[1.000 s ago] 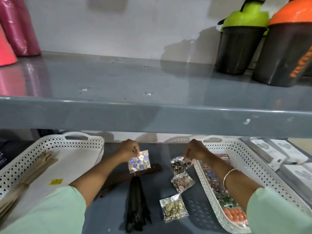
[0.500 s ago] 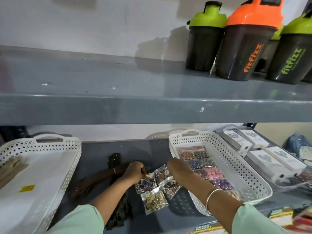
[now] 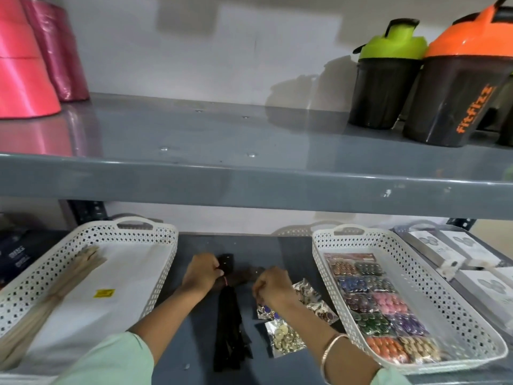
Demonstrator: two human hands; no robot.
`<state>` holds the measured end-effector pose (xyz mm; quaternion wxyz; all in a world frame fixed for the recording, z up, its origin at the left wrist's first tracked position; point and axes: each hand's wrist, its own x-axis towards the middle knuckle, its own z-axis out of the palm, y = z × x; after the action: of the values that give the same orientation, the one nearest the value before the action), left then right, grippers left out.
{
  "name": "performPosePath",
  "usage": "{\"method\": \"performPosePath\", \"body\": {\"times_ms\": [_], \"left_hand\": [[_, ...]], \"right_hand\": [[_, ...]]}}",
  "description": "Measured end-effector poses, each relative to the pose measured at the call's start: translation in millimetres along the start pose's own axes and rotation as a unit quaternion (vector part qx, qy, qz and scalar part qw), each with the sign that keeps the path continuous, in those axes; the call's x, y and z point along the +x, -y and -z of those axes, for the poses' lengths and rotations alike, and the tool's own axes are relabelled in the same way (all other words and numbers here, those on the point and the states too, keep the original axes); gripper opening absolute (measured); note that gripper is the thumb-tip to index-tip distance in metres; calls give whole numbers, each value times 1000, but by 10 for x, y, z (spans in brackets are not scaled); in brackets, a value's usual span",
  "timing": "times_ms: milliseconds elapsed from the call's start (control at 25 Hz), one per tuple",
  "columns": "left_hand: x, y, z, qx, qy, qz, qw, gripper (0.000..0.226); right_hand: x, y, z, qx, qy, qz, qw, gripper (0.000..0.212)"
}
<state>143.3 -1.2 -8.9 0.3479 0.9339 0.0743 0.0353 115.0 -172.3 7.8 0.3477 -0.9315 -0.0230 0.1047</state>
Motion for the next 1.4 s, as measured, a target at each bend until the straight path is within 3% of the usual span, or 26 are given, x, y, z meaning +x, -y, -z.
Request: {"method": "performPosePath", "body": {"times_ms": [120, 240, 320, 400, 480, 600, 680, 800, 960, 1120, 1200, 1280, 1400], "left_hand": [[-46, 121, 68, 27, 36, 26, 999, 10], [-77, 201, 97, 38, 71, 23, 997, 21], [-83, 238, 88, 25, 76, 17, 997, 9], [-83, 259, 71, 8, 88, 15, 996, 15], [-99, 269, 80, -6, 84, 14, 996, 17], [-130, 267, 167, -34, 52, 22, 998, 16], [-163, 274, 282, -54, 14, 27, 998, 7], [-269, 249, 461, -36, -57, 48, 997, 25], [-427, 271, 590, 23, -109, 77, 991, 9], [-547, 286, 499, 81, -53, 88, 991, 13], [-623, 274, 383, 56, -79, 115, 989, 16], [-667, 376, 237, 46, -91, 81, 991, 23], [-703, 484, 199, 53, -95, 82, 991, 15]], "right_hand": [[170, 34, -356, 55, 25, -65, 996, 11], [243, 55, -577, 86, 6, -81, 993, 38], [219, 120, -602, 88, -1, -88, 992, 35], [224, 132, -611, 90, -9, -100, 991, 24], [258, 132, -644, 100, -11, -118, 988, 41], [258, 178, -662, 135, -9, -131, 982, 37], [242, 225, -647, 166, -12, -117, 979, 13], [229, 338, -681, 224, -18, -108, 968, 34], [222, 506, -855, 253, -23, -118, 960, 42], [236, 567, -989, 227, -17, -126, 966, 38], [220, 574, -1031, 191, -16, -121, 974, 31], [200, 553, -1051, 156, -6, -106, 982, 24], [162, 499, -932, 99, -2, -53, 994, 41]]}}
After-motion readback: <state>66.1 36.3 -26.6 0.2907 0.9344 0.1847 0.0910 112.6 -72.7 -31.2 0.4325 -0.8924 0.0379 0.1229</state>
